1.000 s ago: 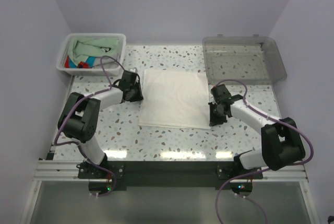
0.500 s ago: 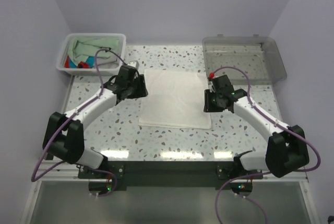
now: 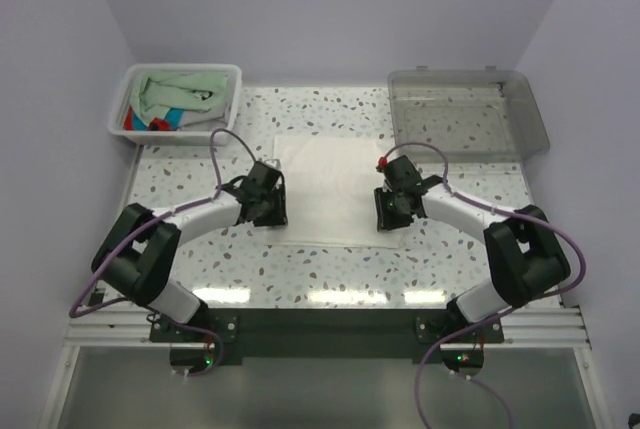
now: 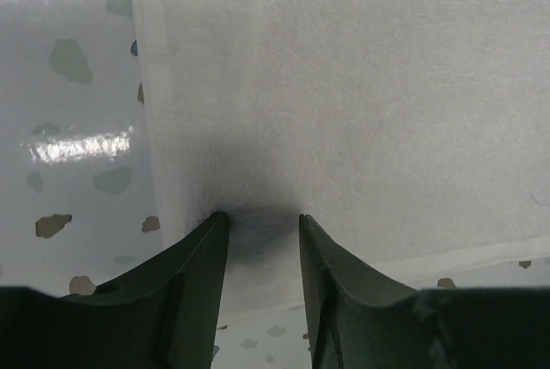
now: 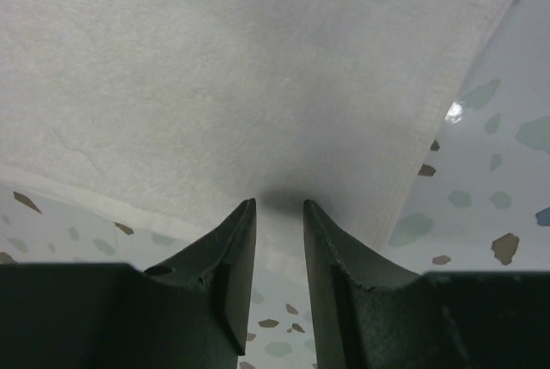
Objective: Fold and stack the towels
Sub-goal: Fold the towel
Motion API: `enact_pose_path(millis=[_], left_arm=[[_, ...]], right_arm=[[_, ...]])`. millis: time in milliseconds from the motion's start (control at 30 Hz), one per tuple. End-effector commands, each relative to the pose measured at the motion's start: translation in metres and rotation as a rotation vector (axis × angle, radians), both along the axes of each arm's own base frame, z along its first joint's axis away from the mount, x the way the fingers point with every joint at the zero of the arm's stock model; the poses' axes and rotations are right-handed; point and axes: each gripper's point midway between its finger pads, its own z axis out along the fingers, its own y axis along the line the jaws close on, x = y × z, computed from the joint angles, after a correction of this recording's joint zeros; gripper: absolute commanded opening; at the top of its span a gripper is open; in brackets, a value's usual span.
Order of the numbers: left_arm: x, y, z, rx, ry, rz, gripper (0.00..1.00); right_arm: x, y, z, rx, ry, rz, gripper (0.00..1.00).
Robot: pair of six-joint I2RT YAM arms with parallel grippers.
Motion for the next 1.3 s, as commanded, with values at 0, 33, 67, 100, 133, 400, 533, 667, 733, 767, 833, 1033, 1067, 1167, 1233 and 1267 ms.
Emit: enact_pose_path(millis=[0,33,67,100,133,400,533,667,733,767,833,1033,1067,1167,1233,1267], left_arm=[[-0.041,0.033,-0.022,0.055,0.083,0.106,0.44],[-0.048,0.037,-0.025,0.059,0.095,0.115,0.44],[-0.054,0.038,-0.021,0.046,0.091,0.116,0.44],[-0.067,0.045,-0.028,0.056,0.122,0.132,0.44],[-0.070,0.046,-0.023,0.042,0.109,0.137,0.44],[-0.099,0.051,-0.006,-0.047,0.109,0.169,0.53],[-0.072,0.039,0.037,-0.100,-0.005,0.150,0.61],[-0.016,0.031,0.094,-0.087,-0.164,0.124,0.69],[0.015,0.037,0.099,-0.071,-0.194,0.145,0.69],[0.027,0.042,0.101,-0.053,-0.210,0.140,0.68],[0.065,0.050,0.106,-0.051,-0.248,0.165,0.64],[0.140,0.058,0.086,0.027,-0.273,0.154,0.51],[0.151,0.059,0.088,0.039,-0.288,0.154,0.50],[0.170,0.067,0.062,0.070,-0.253,0.167,0.47],[0.172,0.073,0.037,0.105,-0.196,0.175,0.45],[0.174,0.080,0.032,0.127,-0.187,0.191,0.45]], right_arm=[[-0.017,-0.003,-0.004,-0.009,0.026,-0.030,0.34],[-0.030,-0.006,-0.010,-0.021,0.061,-0.027,0.35],[-0.036,-0.008,-0.011,-0.024,0.074,-0.036,0.36],[-0.044,-0.010,-0.011,-0.026,0.080,-0.036,0.36],[-0.052,-0.012,-0.011,-0.034,0.097,-0.031,0.36],[-0.084,-0.002,0.011,0.041,0.092,0.015,0.46],[-0.051,0.009,0.062,0.067,-0.057,0.068,0.50],[0.003,0.019,0.104,0.056,-0.190,0.074,0.48],[0.042,0.024,0.128,0.091,-0.290,0.050,0.41],[0.054,0.027,0.132,0.101,-0.311,0.049,0.38],[0.090,0.035,0.138,0.112,-0.374,0.040,0.31],[0.165,0.051,0.117,0.119,-0.420,0.030,0.23],[0.172,0.053,0.113,0.116,-0.423,0.029,0.22],[0.196,0.056,0.089,0.089,-0.408,0.026,0.23],[0.208,0.055,0.080,0.076,-0.405,0.016,0.23],[0.210,0.053,0.064,0.064,-0.381,0.014,0.23]])
